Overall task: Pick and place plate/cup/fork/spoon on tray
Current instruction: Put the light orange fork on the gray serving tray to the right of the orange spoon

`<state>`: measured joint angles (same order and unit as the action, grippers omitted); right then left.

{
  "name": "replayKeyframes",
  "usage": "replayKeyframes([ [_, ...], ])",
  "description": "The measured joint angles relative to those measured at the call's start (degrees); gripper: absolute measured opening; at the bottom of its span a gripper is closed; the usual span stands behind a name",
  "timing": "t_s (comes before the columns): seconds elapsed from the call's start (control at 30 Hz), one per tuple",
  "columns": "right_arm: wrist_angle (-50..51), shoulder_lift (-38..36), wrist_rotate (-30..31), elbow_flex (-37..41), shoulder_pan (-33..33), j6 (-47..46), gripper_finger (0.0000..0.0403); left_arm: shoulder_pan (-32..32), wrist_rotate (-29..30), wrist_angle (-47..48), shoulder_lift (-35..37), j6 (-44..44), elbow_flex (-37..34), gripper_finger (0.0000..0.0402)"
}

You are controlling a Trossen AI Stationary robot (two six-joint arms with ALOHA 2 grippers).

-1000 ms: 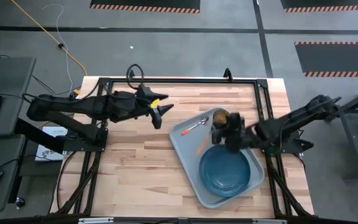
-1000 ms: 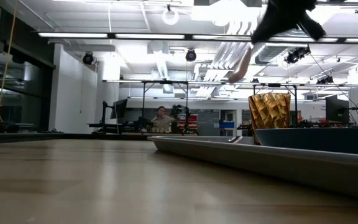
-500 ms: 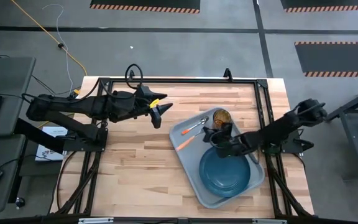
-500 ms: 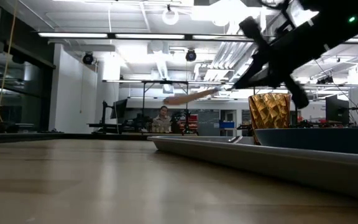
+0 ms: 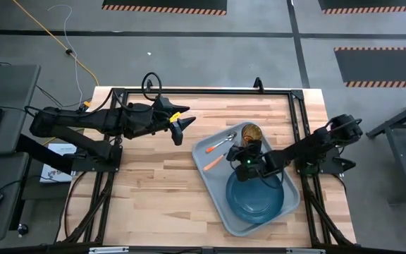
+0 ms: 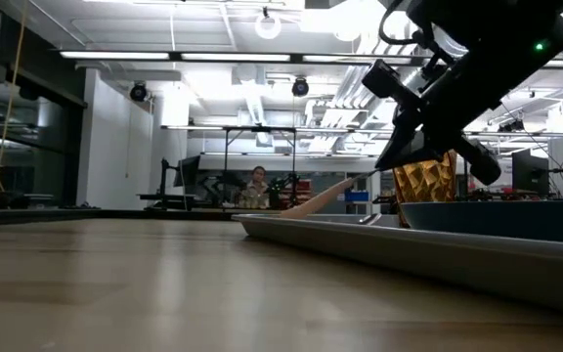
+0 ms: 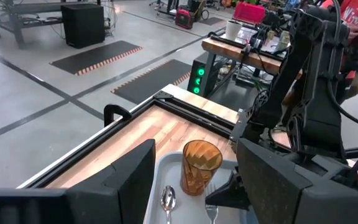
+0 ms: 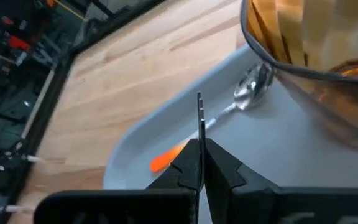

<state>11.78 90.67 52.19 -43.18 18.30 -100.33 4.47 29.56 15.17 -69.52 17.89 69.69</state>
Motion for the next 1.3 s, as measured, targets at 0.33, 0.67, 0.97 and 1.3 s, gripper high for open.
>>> replayKeyframes([
  [0.33, 2.89, 0.33, -3.20, -0.04, -3.01, 0.02, 0.0000, 0.00, 0.04, -0.05, 0.00, 0.02, 0.00, 0.0213],
  [0.67, 3.43, 0.33, -8.18, -0.04, -5.02, -0.32, 0.0000, 0.00, 0.04, -0.05, 0.00, 0.04, 0.00, 0.0213],
  [0.97, 5.58, 0.33, -13.78, -0.04, -7.26, -3.06, 0.0000, 0.00, 0.04, -0.05, 0.00, 0.07, 0.00, 0.0213],
  [1.3, 5.99, 1.03, -18.45, -0.04, -8.96, -3.37, 0.0001, 0.00, 0.04, -0.05, 0.00, 0.07, 0.00, 0.0213],
])
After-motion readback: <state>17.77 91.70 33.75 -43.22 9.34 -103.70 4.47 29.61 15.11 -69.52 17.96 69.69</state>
